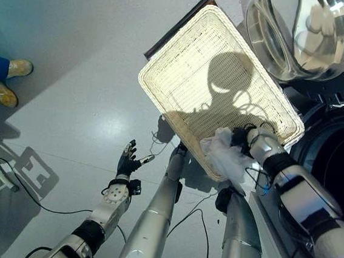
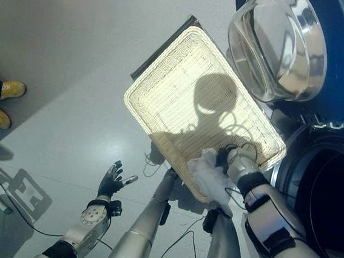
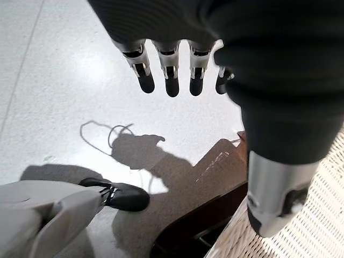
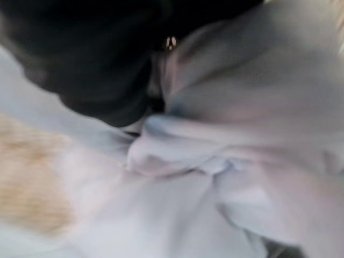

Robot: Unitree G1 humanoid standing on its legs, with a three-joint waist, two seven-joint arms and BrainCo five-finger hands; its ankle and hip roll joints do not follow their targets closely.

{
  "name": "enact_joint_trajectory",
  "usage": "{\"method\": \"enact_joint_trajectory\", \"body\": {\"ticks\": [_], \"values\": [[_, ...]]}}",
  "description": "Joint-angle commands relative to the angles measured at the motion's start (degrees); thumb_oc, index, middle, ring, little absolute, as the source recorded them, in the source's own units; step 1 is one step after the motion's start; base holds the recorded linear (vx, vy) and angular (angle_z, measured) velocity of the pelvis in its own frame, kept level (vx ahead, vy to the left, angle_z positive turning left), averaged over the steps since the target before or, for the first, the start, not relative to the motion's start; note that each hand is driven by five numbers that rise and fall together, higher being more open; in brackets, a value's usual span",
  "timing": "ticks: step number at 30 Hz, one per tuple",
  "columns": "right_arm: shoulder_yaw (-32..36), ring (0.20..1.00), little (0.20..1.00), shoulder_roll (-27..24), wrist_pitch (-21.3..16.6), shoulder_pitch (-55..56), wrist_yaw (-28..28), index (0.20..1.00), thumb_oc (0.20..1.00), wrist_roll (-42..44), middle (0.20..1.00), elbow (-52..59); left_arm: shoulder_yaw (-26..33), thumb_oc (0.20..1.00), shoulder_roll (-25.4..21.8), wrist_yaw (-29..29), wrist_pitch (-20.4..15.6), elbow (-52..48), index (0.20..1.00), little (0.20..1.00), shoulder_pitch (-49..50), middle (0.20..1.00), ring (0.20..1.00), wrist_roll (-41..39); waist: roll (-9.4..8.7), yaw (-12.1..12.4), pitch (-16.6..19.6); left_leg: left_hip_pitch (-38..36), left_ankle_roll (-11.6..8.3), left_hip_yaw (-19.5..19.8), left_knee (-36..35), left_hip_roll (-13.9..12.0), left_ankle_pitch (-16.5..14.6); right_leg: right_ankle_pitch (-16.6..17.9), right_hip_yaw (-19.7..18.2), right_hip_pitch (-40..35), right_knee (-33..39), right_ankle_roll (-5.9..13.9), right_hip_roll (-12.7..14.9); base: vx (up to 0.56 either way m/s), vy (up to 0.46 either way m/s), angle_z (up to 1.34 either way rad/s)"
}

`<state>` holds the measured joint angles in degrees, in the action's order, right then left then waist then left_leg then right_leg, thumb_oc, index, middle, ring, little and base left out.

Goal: Put the clothes into the washing machine.

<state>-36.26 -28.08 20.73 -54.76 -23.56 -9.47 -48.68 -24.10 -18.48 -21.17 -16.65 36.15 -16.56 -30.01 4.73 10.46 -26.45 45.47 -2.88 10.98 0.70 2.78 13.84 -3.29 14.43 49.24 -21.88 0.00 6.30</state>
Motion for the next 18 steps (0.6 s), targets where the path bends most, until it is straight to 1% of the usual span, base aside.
{"method": "enact_joint_trajectory", "body": {"ticks": [1, 2, 3, 4, 7, 8, 9, 10, 12, 13, 14, 15, 18], "values": [[0.5, 0.2, 0.2, -3.4, 2.8, 4.8, -3.0, 0.2, 0.2, 11.4, 0.2, 5.7, 3.0, 1.0, -1.6, -1.1, 0.0, -1.0, 1.0, 1.0, 0.1, 1.0, 1.0, 1.5, -1.12, -1.6, -3.3, -1.7, 2.11, -7.1, 1.8, 2.6, -2.9, 12.6, -1.1, -3.5, 13.1, 5.64, -1.5, -0.01, -0.01, -0.12], [0.8, 0.2, 0.2, -4.1, 3.4, 5.4, -3.1, 0.2, 0.2, 12.4, 0.2, 7.8, 3.3, 1.0, -2.0, -1.2, -0.1, -1.1, 1.0, 1.0, 0.5, 1.0, 1.0, 1.3, -1.51, -1.9, -3.3, -1.9, 2.12, -7.2, 2.1, 2.6, -3.1, 12.6, -1.2, -3.6, 13.1, 5.64, -1.6, -0.03, -0.006, -0.15], [1.4, 0.2, 0.2, -6.1, 4.5, 7.2, -3.7, 0.2, 0.2, 15.9, 0.2, 12.6, 4.3, 1.0, -2.7, -1.7, -0.2, -1.5, 1.0, 1.0, 1.5, 1.0, 1.0, 1.2, -2.57, -2.7, -3.3, -2.4, 2.2, -7.5, 2.9, 2.3, -3.7, 12.7, -1.5, -4.1, 12.9, 5.67, -1.7, -0.04, 0.0, -0.18], [1.9, 0.2, 0.2, -6.9, 4.4, 8.0, -4.5, 0.2, 0.2, 16.8, 0.2, 14.1, 4.9, 1.0, -3.1, -1.8, -0.1, -1.4, 1.0, 1.0, 1.8, 1.0, 1.0, 1.0, -3.11, -3.0, -3.3, -2.8, 2.2, -7.8, 3.3, 2.1, -4.0, 12.7, -1.7, -4.4, 12.7, 5.67, -1.8, -0.04, 0.002, -0.13], [2.2, 0.2, 0.2, -7.5, 4.5, 8.8, -5.1, 0.2, 0.2, 18.4, 0.2, 15.0, 5.3, 1.0, -3.4, -2.0, 0.1, -1.3, 1.0, 1.0, 1.9, 1.0, 1.0, 0.9, -3.5, -3.3, -3.3, -3.3, 2.24, -7.9, 3.3, 2.0, -4.1, 12.7, -1.9, -4.8, 12.7, 5.63, -2.0, -0.02, -0.004, -0.34], [2.8, 0.2, 0.2, -8.2, 4.7, 9.6, -6.7, 0.2, 0.2, 20.6, 0.2, 15.7, 5.8, 1.0, -3.7, -1.8, -0.2, -0.4, 1.0, 1.0, 2.1, 1.0, 1.0, 0.7, -3.92, -3.7, -3.3, -4.0, 2.24, -8.2, 3.5, 1.8, -4.4, 12.7, -2.1, -5.4, 12.7, 5.59, -2.1, -0.04, -0.003, -0.22], [3.4, 0.2, 0.2, -8.4, 4.8, 10.0, -7.3, 0.2, 0.2, 20.8, 0.2, 15.5, 6.0, 1.0, -3.7, -1.4, -0.5, 0.3, 1.0, 1.0, 2.2, 1.0, 1.0, 0.6, -4.02, -3.9, -3.3, -4.3, 2.24, -8.4, 3.8, 1.7, -4.6, 12.6, -2.3, -5.6, 12.6, 5.56, -2.1, -0.05, 0.001, -0.26], [3.5, 0.2, 0.2, -8.6, 4.6, 10.2, -7.3, 0.2, 0.2, 20.3, 0.2, 15.2, 6.0, 1.0, -3.7, -1.3, -0.7, 0.7, 1.0, 1.0, 2.2, 1.0, 1.0, 0.5, -4.03, -4.0, -3.3, -4.5, 2.25, -8.4, 3.8, 1.7, -4.7, 12.6, -2.3, -5.7, 12.6, 5.53, -2.2, -0.04, 0.019, -0.19], [4.0, 0.2, 0.2, -8.9, 4.7, 10.6, -5.2, 0.2, 0.2, 19.5, 0.2, 14.0, 6.0, 1.0, -3.6, -1.0, -1.4, 1.8, 1.0, 1.0, 2.1, 1.0, 1.0, 0.3, -3.97, -4.3, -3.3, -4.7, 2.31, -8.8, 3.9, 1.6, -4.8, 12.6, -2.5, -5.8, 12.5, 5.46, -2.2, -0.03, 0.021, -0.2], [4.0, 0.288, 0.288, -9.0, 4.8, 10.7, -4.8, 0.288, 0.288, 19.5, 0.288, 13.9, 6.0, 1.0, -3.5, -1.0, -1.5, 1.9, 1.0, 1.0, 2.1, 1.0, 1.0, 0.3, -3.9, -4.3, -3.3, -4.8, 2.31, -8.8, 3.9, 1.6, -4.7, 12.6, -2.5, -5.9, 12.5, 5.44, -2.2, -0.02, 0.023, -0.23], [4.2, 1.0, 1.0, -9.1, 5.0, 10.7, -3.5, 1.0, 1.0, 19.8, 1.0, 13.6, 6.0, 1.0, -3.4, -1.0, -1.7, 2.0, 1.0, 1.0, 2.0, 1.0, 1.0, 0.3, -3.75, -4.4, -3.3, -4.9, 2.32, -9.0, 3.7, 1.6, -4.7, 12.6, -2.6, -5.9, 12.6, 5.41, -2.2, -0.03, 0.034, -0.23], [4.7, 1.0, 1.0, -9.1, 4.3, 10.9, -1.9, 1.0, 1.0, 19.8, 1.0, 13.1, 5.8, 1.0, -3.2, -1.0, -2.1, 2.2, 1.0, 1.0, 2.1, 1.0, 1.0, 0.4, -3.49, -4.6, -3.3, -4.8, 2.34, -9.1, 3.6, 1.5, -4.7, 12.6, -2.8, -5.8, 12.7, 5.4, -2.2, -0.03, 0.037, -0.15], [5.5, 1.0, 1.0, -8.7, 4.1, 11.9, -0.6, 1.0, 1.0, 20.9, 1.0, 13.6, 5.1, 1.0, -2.8, -1.5, -2.6, 2.1, 1.0, 1.0, 2.1, 1.0, 1.0, 0.8, -2.93, -4.9, -3.3, -4.7, 2.4, -9.3, 3.4, 1.7, -4.7, 12.6, -3.0, -5.5, 12.8, 5.38, -2.1, -0.01, 0.017, -0.04]]}}
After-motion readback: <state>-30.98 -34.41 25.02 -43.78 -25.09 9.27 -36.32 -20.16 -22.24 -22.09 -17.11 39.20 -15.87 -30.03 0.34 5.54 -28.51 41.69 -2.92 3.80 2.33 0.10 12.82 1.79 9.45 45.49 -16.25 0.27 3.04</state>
